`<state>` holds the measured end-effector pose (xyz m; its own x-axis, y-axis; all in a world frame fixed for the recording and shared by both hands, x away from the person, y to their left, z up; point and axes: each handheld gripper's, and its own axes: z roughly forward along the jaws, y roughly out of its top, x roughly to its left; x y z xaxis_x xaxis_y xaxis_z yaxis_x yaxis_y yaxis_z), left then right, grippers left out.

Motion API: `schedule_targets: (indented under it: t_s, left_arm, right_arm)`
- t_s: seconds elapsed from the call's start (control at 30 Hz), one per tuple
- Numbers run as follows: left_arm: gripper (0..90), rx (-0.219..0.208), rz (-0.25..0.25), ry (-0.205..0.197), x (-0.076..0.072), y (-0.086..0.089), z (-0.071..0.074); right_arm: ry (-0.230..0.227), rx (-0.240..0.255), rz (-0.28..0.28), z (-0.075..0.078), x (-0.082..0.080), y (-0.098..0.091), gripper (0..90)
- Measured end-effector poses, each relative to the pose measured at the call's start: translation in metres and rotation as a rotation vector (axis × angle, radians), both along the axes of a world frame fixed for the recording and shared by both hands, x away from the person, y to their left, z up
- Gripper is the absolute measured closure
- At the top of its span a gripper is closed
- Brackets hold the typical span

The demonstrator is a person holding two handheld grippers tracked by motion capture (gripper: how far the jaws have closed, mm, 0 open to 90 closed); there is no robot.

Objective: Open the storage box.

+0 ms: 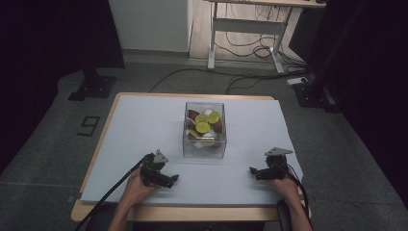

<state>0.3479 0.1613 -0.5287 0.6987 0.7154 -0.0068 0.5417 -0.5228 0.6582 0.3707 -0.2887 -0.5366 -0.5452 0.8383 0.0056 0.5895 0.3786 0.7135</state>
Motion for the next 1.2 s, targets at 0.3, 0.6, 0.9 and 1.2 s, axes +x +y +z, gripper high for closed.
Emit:
schedule_targets:
  t_s: [0.3, 0.6, 0.9, 1.2]
  left_arm:
    - [0.0, 0.000, 0.002, -0.001, 0.000, 0.000, 0.000]
    - [0.0, 0.000, 0.003, 0.000, -0.001, 0.000, 0.000]
    - [0.1, 0.004, -0.002, 0.001, -0.001, 0.000, 0.001]
    - [2.4, -0.012, -0.021, 0.002, -0.003, 0.003, 0.008]
  right_arm:
    - [0.002, 0.000, -0.001, 0.000, 0.000, 0.000, 0.0]
    - [0.010, -0.011, -0.006, 0.001, 0.001, 0.001, 0.0]
    - [0.021, -0.029, -0.010, 0.004, 0.001, 0.004, 0.6]
    - [0.013, -0.058, 0.038, 0.012, -0.004, 0.014, 0.8]
